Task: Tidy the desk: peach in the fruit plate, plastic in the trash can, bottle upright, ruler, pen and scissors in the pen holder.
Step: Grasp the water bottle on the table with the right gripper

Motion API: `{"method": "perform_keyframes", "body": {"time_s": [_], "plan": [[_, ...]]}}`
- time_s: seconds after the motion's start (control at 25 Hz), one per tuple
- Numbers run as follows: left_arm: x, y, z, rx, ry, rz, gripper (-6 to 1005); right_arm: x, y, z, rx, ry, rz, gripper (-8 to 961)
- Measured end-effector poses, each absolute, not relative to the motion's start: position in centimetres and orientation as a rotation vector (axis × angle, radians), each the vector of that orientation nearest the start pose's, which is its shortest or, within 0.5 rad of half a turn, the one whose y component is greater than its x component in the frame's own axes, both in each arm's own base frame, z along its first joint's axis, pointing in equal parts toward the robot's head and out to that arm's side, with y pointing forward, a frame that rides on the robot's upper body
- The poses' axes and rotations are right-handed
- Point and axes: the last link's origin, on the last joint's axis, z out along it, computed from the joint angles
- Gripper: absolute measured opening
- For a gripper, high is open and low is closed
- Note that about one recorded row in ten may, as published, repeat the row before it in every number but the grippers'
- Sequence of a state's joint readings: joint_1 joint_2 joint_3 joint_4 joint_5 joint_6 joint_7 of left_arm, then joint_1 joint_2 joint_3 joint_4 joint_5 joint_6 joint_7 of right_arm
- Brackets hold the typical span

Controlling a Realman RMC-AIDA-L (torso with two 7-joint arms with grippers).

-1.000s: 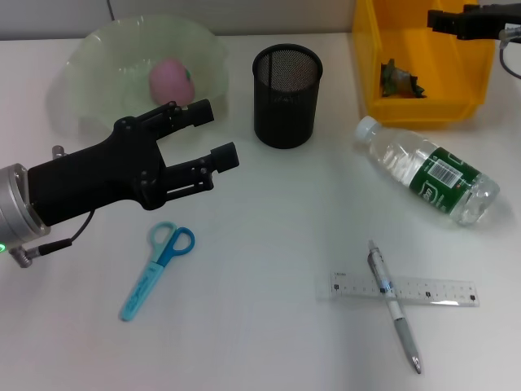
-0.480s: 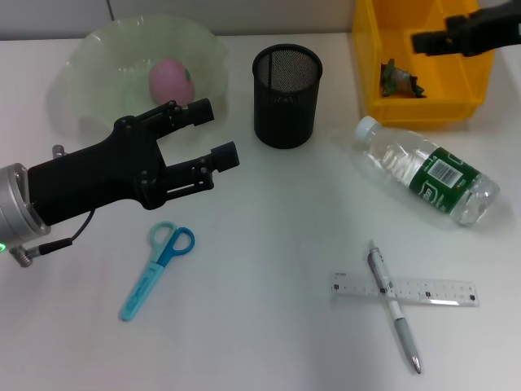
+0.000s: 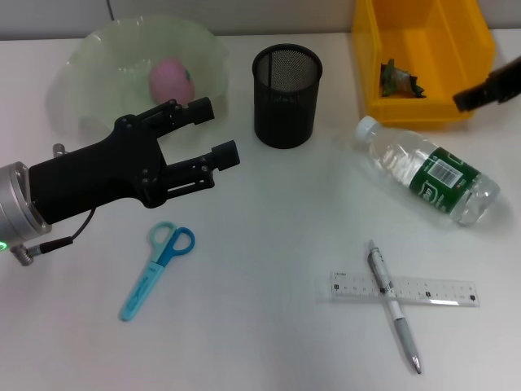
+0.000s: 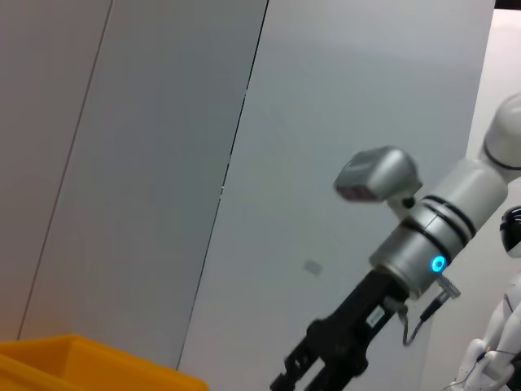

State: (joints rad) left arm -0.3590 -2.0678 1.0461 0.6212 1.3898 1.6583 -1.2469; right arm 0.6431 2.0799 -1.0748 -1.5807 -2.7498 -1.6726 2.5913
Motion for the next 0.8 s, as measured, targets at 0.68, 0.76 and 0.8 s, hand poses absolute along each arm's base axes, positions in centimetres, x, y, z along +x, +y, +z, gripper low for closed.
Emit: {"method": "perform_keyframes", "body": {"time_s": [0.68,0.76,0.8], "plan": [[-23.7,29.3,0.1,-2.596,-0.485,-1.234,802,17.6,38.7,6.0,-2.438,1.055,-0.449,652],[-23.8,29.3,0.1,-2.594,-0.488,-1.234,802,16.8,38.7,6.4,-2.445,1.008,-0.375,653],[-23.8,29.3,0.1,-2.593,-0.489,-1.233,802,16.4,38.6,6.7,-2.45,0.988,-0.328,653]]}}
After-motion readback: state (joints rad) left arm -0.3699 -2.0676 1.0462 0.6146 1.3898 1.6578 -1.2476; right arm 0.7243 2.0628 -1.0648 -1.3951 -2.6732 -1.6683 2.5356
